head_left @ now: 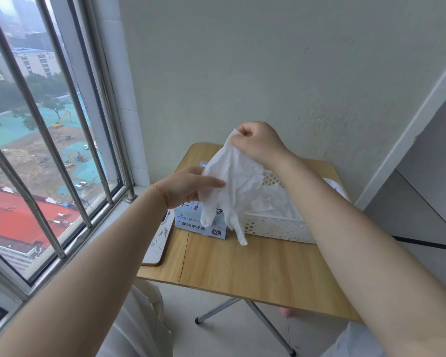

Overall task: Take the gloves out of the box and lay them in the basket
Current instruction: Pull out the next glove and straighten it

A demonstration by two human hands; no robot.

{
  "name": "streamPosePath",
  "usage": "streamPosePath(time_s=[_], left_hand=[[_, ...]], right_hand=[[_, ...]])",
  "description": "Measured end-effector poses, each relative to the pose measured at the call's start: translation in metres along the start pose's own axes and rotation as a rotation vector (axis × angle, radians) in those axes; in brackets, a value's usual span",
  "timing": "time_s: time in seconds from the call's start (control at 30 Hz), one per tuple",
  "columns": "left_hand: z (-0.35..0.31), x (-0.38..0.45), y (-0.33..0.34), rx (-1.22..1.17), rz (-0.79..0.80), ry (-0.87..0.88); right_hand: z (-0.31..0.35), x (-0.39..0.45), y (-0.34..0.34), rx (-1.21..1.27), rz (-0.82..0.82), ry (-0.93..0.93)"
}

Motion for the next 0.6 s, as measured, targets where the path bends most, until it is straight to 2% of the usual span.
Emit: streamPosePath(time_s=[0.13, 0.27, 0.33, 0.5, 0.6], left_hand=[[0.012, -0.006, -0.007, -0.07, 0.007, -0.022], [0.01, -0.009, -0.03, -0.311, -0.072, 0.025], [0.005, -0.009, -0.045, -0.352, -0.144, 0.024], [-0.002, 0.005, -0.059, 0.041, -0.404, -0.115], [-0.019, 0.03, -0.03, 0.295, -0.407, -0.061]], right_hand=[[-0.004, 0.005, 0.002, 0.143, -0.062, 0.026], [-0.019, 0.005, 0.021, 0.409, 0.003, 0.254], [-0.031, 0.004, 0.034, 0.56, 0.064, 0.386], [-0.071, -0.008, 0.028, 0.556, 0.016, 0.554], [-0.114, -0.024, 0.002, 0.441, -0.056, 0.628]])
Point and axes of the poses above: each hand's wrist, its own x-axis towards the middle knuckle, its own y-axis out of the palm, z = x × y, the point moved 9 cm from there along x, towards the middle knuckle, and after that the axes turned 8 degrees about x, right-handed, at the moved point
